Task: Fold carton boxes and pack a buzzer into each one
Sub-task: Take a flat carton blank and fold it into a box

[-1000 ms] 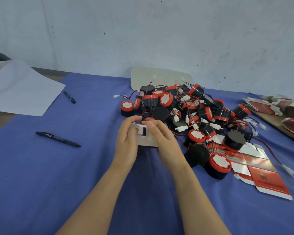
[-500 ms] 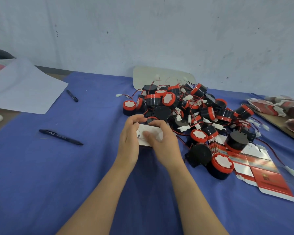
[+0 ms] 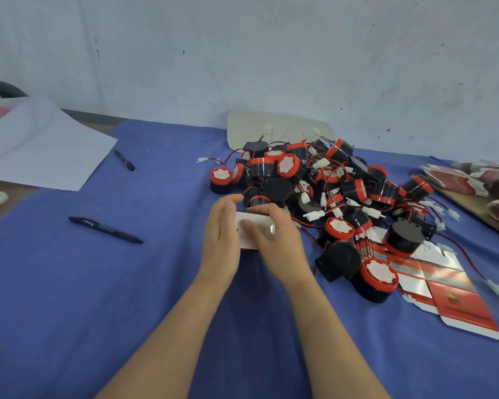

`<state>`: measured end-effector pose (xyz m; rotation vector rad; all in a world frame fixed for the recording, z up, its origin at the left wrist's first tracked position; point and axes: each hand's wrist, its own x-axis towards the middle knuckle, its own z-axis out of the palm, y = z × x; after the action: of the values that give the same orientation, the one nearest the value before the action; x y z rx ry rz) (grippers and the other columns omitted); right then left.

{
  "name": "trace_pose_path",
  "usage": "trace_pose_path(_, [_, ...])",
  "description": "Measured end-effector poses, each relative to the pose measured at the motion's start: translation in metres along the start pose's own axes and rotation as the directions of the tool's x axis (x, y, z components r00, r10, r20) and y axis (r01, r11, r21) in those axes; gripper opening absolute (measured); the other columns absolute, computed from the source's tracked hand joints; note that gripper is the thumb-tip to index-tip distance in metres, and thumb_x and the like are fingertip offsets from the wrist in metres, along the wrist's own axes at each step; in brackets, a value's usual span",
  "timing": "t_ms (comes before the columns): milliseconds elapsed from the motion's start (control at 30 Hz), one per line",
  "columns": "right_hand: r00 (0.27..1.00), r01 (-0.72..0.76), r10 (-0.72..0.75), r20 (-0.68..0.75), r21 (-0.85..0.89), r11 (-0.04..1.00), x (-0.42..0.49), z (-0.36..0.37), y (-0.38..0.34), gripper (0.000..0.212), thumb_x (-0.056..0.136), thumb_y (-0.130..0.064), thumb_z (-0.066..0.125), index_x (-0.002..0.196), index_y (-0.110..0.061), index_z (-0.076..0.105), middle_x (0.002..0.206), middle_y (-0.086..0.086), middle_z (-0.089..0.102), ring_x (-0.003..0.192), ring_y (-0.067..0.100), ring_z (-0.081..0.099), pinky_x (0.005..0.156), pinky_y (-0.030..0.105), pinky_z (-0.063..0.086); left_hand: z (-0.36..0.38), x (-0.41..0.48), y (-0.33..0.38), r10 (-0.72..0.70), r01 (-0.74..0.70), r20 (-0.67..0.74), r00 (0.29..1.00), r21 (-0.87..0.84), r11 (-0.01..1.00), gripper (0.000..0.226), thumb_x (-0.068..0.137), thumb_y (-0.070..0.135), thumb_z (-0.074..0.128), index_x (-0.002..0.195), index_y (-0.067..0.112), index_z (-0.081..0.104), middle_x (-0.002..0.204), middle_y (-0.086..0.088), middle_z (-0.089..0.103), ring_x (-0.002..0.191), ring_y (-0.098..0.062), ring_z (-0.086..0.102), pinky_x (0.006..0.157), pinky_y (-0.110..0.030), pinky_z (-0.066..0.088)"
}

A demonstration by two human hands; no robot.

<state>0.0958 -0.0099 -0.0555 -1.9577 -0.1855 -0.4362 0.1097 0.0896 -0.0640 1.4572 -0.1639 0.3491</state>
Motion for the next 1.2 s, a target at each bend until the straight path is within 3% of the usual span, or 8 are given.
trace_pose_path(300, [0.998, -0.002, -0.003, 0.068, 0.083, 0.997, 0.001, -0.009, -0.002, 0.009, 0.092, -0.024, 0.061, 0.092, -0.033, 0.063, 0.117, -0.008, 0.057, 0.109, 0.001, 0.05, 0.083, 0.007, 0.038, -0.001, 0.001, 0.003, -0.025, 0.025, -0.051, 0.998, 0.012, 1.0, 0.032, 0.103, 0.02, 0.028, 0.11, 0.029, 0.058, 0.112, 0.017, 0.057, 0.093, 0.013, 0.051, 0.078, -0.003, 0.04])
trace_pose_path(500, [0.982, 0.111, -0.086, -0.17, 0.142, 0.984, -0.004, 0.002, -0.014, 0.024, 0.093, -0.009, 0.056, 0.088, -0.031, 0.061, 0.113, -0.001, 0.061, 0.103, 0.001, 0.056, 0.09, 0.021, 0.044, 0.0, 0.005, 0.007, -0.168, 0.195, -0.175, 0.97, 0.156, 0.968, 0.041, 0.103, 0.039, 0.023, 0.129, 0.018, 0.047, 0.135, 0.003, 0.044, 0.128, -0.016, 0.039, 0.111, -0.039, 0.03])
trace_pose_path(633, [0.951, 0.245, -0.229, -0.207, 0.055, 0.968, -0.009, 0.006, -0.02, 0.053, 0.085, -0.001, 0.053, 0.119, -0.041, 0.042, 0.134, 0.001, 0.048, 0.125, 0.014, 0.047, 0.102, 0.032, 0.043, -0.011, 0.01, 0.012, -0.373, 0.369, 0.028, 0.927, 0.103, 0.924, 0.05, 0.096, 0.057, 0.034, 0.123, 0.022, 0.059, 0.118, -0.004, 0.065, 0.107, -0.02, 0.062, 0.093, -0.043, 0.052])
trace_pose_path(733, [0.968, 0.166, -0.152, -0.198, 0.056, 0.985, -0.006, 0.008, -0.016, 0.067, 0.089, -0.001, 0.053, 0.145, -0.024, 0.023, 0.152, -0.002, 0.027, 0.14, 0.008, 0.026, 0.112, 0.023, 0.029, -0.013, 0.009, 0.018, -0.214, 0.216, 0.094, 0.972, -0.008, 0.976, 0.044, 0.089, 0.055, 0.051, 0.118, 0.023, 0.06, 0.113, 0.001, 0.068, 0.097, -0.01, 0.067, 0.08, -0.029, 0.057])
trace_pose_path(833, [0.986, -0.005, 0.046, -0.161, 0.244, 0.97, 0.0, 0.003, -0.014, 0.061, 0.097, -0.018, 0.052, 0.15, -0.02, 0.021, 0.138, -0.024, 0.037, 0.12, -0.022, 0.038, 0.097, 0.004, 0.035, -0.016, 0.009, 0.017, -0.025, 0.036, 0.215, 0.976, -0.046, 0.998, 0.053, 0.079, 0.048, 0.061, 0.128, 0.036, 0.045, 0.129, 0.014, 0.056, 0.116, 0.0, 0.056, 0.094, -0.02, 0.048])
trace_pose_path(1000, [0.983, -0.123, 0.14, -0.122, 0.143, 0.982, 0.004, 0.002, 0.005, 0.032, 0.101, -0.017, 0.044, 0.132, -0.018, 0.053, 0.129, -0.007, 0.056, 0.117, 0.006, 0.051, 0.084, 0.001, 0.04, -0.022, 0.013, 0.003, -0.033, -0.016, 0.205, 0.978, 0.23, 0.973, 0.036, 0.091, 0.017, 0.059, 0.115, 0.036, 0.042, 0.126, 0.008, 0.051, 0.118, -0.012, 0.05, 0.092, -0.027, 0.049])
trace_pose_path(1100, [0.989, -0.098, 0.096, -0.11, -0.013, 0.995, -0.003, 0.014, 0.008, 0.034, 0.101, -0.018, 0.045, 0.134, -0.018, 0.053, 0.131, -0.005, 0.057, 0.121, 0.009, 0.051, 0.085, -0.001, 0.035, -0.017, 0.011, 0.001, -0.147, 0.131, 0.15, 0.978, 0.116, 0.985, 0.025, 0.1, 0.035, 0.044, 0.122, 0.026, 0.047, 0.126, 0.001, 0.054, 0.116, -0.017, 0.053, 0.099, -0.035, 0.047])
trace_pose_path(1200, [0.987, -0.079, 0.082, -0.138, 0.024, 0.997, -0.006, 0.019, 0.008, 0.041, 0.101, -0.027, 0.042, 0.142, -0.026, 0.039, 0.126, -0.008, 0.061, 0.103, 0.004, 0.06, 0.078, 0.008, 0.044, -0.016, 0.013, -0.003, -0.267, 0.272, 0.069, 0.961, -0.062, 0.96, 0.047, 0.103, 0.045, 0.022, 0.124, 0.019, 0.055, 0.116, -0.002, 0.063, 0.102, -0.013, 0.061, 0.08, -0.019, 0.052])
